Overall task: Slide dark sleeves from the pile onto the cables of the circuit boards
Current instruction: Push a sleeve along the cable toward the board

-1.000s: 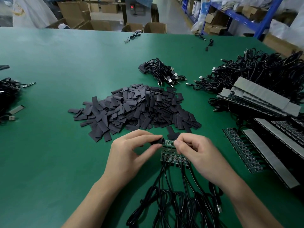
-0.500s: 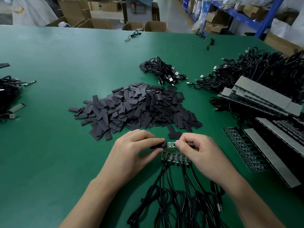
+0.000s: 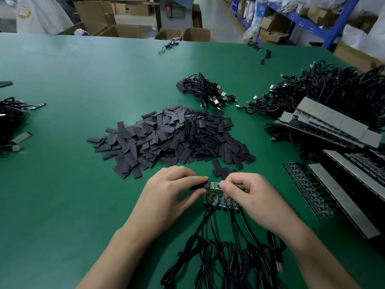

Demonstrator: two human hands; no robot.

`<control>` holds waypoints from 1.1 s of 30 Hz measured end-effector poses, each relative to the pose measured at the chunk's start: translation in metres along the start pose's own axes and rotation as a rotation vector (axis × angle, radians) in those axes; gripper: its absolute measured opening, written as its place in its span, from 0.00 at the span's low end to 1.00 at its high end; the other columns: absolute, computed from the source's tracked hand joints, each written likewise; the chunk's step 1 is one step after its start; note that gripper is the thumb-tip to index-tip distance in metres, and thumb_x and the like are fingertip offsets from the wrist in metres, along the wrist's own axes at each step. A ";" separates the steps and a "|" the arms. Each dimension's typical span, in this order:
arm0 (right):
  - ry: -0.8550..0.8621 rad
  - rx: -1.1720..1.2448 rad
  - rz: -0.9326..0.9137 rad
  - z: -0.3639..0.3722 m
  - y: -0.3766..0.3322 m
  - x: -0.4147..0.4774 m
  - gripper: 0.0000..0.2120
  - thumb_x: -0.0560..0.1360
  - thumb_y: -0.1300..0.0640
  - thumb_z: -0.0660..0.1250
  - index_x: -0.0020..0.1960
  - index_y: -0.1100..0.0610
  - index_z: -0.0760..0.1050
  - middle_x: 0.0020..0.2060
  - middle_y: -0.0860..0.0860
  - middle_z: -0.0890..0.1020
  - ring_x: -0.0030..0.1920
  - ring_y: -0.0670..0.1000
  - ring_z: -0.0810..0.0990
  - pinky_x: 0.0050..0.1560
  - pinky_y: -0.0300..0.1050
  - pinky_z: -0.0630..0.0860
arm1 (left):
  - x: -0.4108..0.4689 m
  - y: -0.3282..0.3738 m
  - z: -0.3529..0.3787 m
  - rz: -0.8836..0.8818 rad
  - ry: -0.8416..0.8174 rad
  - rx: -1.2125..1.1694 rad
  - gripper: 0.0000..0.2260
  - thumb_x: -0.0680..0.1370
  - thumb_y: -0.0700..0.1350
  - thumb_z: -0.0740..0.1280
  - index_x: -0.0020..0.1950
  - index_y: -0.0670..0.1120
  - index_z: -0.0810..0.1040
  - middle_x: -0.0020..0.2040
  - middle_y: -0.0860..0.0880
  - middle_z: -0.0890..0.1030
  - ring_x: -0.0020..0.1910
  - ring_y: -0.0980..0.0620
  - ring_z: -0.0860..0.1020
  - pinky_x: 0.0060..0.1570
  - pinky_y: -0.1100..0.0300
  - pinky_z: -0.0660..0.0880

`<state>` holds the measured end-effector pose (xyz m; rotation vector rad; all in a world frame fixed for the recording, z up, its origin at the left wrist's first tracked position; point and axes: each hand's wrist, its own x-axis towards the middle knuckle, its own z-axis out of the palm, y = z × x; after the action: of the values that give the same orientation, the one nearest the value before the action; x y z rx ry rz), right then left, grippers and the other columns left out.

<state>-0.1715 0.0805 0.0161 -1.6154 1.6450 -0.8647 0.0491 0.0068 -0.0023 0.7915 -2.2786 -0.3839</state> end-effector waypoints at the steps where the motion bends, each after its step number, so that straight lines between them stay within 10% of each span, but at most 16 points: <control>1: -0.005 0.008 0.005 0.000 0.000 0.000 0.17 0.82 0.45 0.65 0.37 0.50 0.76 0.25 0.43 0.69 0.27 0.43 0.63 0.30 0.37 0.60 | 0.000 0.000 0.000 0.001 -0.002 0.015 0.10 0.79 0.52 0.72 0.58 0.51 0.86 0.50 0.56 0.83 0.48 0.56 0.81 0.51 0.54 0.78; 9: -0.023 0.043 0.035 0.002 -0.002 -0.001 0.21 0.75 0.34 0.60 0.38 0.49 0.78 0.26 0.47 0.67 0.28 0.48 0.62 0.33 0.47 0.60 | 0.000 0.004 -0.001 -0.007 -0.018 0.039 0.11 0.80 0.52 0.70 0.58 0.50 0.86 0.49 0.56 0.83 0.48 0.55 0.80 0.51 0.56 0.78; 33: -0.065 -0.003 0.011 0.005 -0.009 -0.005 0.14 0.82 0.47 0.65 0.39 0.46 0.78 0.27 0.43 0.74 0.28 0.42 0.68 0.32 0.36 0.64 | -0.001 0.004 0.000 0.055 -0.024 -0.036 0.10 0.79 0.50 0.73 0.59 0.49 0.85 0.51 0.55 0.81 0.48 0.55 0.80 0.48 0.57 0.78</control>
<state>-0.1619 0.0852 0.0207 -1.6180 1.6095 -0.7956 0.0479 0.0099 -0.0007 0.7087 -2.3044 -0.4102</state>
